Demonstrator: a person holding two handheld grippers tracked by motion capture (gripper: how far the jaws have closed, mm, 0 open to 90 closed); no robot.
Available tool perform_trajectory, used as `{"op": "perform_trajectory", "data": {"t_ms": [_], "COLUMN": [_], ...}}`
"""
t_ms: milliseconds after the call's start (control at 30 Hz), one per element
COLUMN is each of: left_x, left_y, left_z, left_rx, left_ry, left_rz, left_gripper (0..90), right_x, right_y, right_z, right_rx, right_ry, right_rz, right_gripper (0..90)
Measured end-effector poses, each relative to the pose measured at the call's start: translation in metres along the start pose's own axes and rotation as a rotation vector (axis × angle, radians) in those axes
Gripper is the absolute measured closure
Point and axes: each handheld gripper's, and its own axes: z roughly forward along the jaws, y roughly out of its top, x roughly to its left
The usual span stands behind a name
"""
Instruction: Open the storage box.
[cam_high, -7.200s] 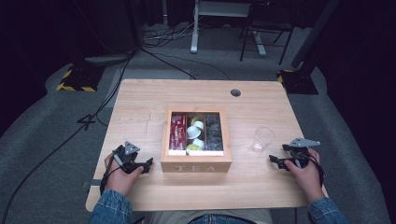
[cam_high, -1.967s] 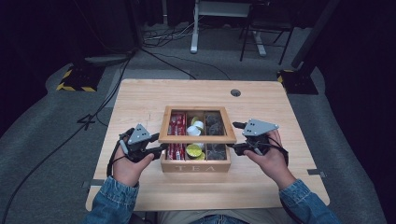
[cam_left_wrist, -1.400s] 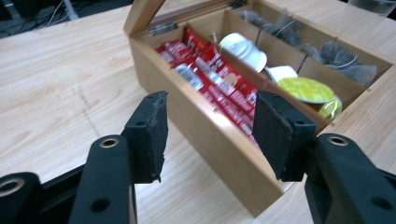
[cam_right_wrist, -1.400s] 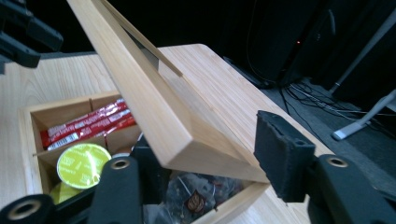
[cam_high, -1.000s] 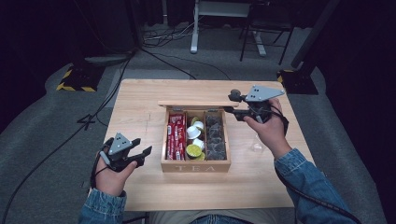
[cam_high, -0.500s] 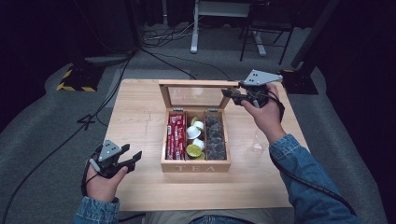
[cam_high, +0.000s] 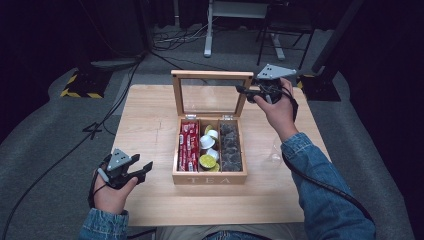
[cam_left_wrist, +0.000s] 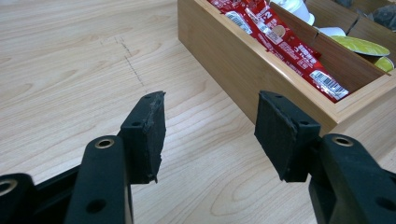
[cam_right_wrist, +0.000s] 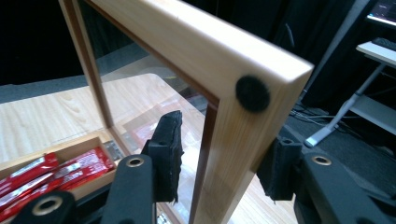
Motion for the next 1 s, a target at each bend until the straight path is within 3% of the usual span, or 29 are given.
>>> {"op": "perform_trajectory", "data": {"t_ms": [467, 1000], "left_x": [0.001, 0.002], "left_y": [0.001, -0.001], "left_z": [0.007, 0.01], "left_rx": [0.008, 0.02], "left_ry": [-0.011, -0.018], "left_rz": [0.004, 0.0], "left_gripper": [42.8, 41.9], "right_x": [-0.015, -0.016], "right_y": [-0.01, -0.027], "right_z": [0.027, 0.049], "right_rx": [0.021, 0.089], "right_ry": [-0.043, -0.067], "right_rz": [0.071, 0.089], "right_gripper": [51.9, 45.4]}}
